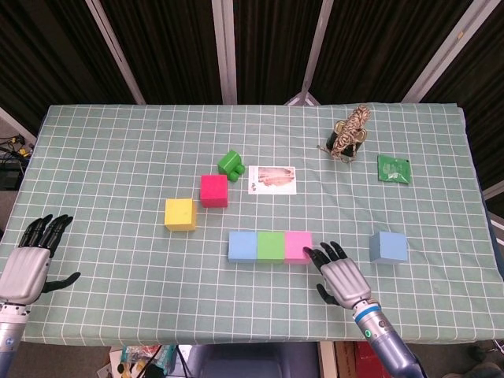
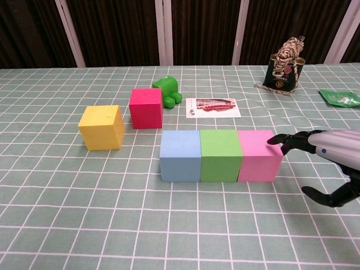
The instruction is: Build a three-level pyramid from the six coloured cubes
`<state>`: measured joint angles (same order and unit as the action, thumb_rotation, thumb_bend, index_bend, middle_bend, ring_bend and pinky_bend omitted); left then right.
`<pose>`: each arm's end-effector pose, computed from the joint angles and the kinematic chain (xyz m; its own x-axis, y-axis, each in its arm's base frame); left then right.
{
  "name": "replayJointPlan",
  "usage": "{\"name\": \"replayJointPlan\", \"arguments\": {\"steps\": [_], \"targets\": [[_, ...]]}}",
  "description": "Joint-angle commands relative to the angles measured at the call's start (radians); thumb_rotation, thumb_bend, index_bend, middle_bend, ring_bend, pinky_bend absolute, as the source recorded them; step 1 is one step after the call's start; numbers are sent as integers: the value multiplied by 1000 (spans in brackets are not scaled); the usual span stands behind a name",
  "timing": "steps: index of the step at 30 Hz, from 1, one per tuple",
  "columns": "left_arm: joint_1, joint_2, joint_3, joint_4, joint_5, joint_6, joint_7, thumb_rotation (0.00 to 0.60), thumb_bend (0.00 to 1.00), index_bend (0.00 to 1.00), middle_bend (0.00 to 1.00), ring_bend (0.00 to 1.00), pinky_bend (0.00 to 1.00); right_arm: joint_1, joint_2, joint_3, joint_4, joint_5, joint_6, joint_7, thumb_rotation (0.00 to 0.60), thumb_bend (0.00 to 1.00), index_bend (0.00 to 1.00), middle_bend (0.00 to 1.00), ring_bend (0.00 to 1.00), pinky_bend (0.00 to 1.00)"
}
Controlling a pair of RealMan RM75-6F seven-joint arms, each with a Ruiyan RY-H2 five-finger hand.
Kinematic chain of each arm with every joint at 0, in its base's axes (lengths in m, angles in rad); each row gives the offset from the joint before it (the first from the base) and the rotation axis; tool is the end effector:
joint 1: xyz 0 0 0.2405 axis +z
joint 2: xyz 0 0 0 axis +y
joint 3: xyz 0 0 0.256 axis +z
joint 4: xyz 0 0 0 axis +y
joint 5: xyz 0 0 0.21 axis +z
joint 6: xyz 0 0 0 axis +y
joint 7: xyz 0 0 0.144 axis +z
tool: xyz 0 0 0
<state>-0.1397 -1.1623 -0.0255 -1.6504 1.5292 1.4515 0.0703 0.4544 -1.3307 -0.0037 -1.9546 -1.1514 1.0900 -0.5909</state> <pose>-0.2887 0.1907 0.1326 0.3924 0.0420 0.9188 0.9170 -0.0957 -0.3873 -0.1834 -0.2182 0.0198 0.4731 -0.4151 0.7771 -0.8762 -0.3141 0.3656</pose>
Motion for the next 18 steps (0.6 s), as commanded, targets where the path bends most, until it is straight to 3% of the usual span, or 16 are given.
{"name": "replayJointPlan", "arguments": {"steps": [1,11,18], "targets": [[0,0,0,0,0,0,0,600,88,0,58,0,32,1,1,-2,-5,-1,2,-2,600,501,0,177,0,0],[1,0,0,-1,-1,1,-2,600,88,0,58,0,32,9,6,1,-13,-5,20,-15,600,500,0,171,0,0],[1,1,0,0,0,2,-3,600,88,0,58,0,32,2,45,3,-21,-19,54,-27,600,500,0,62,0,0]]}}
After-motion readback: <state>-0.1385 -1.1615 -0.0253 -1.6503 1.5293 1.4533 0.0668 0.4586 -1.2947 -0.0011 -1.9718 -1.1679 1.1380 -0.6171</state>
